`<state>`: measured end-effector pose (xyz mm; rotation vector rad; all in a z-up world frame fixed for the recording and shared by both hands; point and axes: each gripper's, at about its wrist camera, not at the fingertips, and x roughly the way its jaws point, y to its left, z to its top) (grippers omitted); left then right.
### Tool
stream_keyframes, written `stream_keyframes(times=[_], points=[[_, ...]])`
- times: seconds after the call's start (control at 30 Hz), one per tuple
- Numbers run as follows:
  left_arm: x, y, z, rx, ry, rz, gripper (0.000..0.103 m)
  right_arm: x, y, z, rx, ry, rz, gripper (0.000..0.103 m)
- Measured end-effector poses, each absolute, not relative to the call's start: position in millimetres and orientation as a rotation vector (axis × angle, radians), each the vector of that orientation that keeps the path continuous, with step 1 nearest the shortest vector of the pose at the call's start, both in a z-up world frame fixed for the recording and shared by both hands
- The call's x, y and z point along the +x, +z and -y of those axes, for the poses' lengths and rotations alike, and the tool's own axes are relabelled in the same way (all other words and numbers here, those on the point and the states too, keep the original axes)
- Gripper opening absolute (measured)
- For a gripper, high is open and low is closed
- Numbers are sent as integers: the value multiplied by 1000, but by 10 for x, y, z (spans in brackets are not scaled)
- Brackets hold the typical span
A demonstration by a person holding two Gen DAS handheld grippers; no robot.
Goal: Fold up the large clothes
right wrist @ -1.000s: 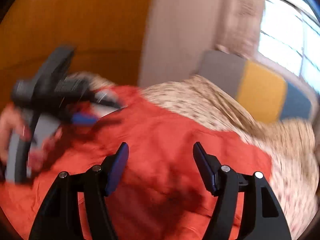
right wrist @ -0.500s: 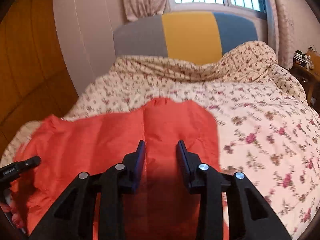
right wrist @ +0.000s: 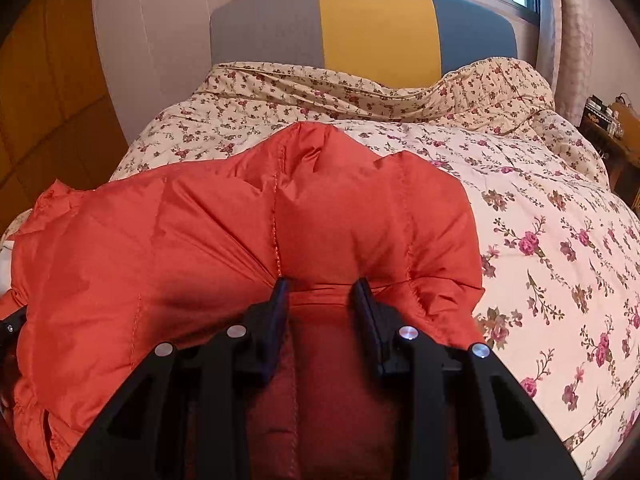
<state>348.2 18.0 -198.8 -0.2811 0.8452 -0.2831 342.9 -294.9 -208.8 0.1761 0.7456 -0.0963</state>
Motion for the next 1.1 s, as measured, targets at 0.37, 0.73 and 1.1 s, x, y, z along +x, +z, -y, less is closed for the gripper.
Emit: stream_keyframes(times=[0.37, 0.73, 1.1], points=[[3299, -1938, -329, -291, -239, -826, 74, 2943, -1797, 2801, 172, 62, -651, 42], [2886, -1792, -865, -433, -98, -772, 89, 3168, -1984, 2695, 137, 39, -751, 43], [2323, -1512, -1795, -511, 141, -668, 94, 3143, -2011, 2699, 132, 32, -746, 45]])
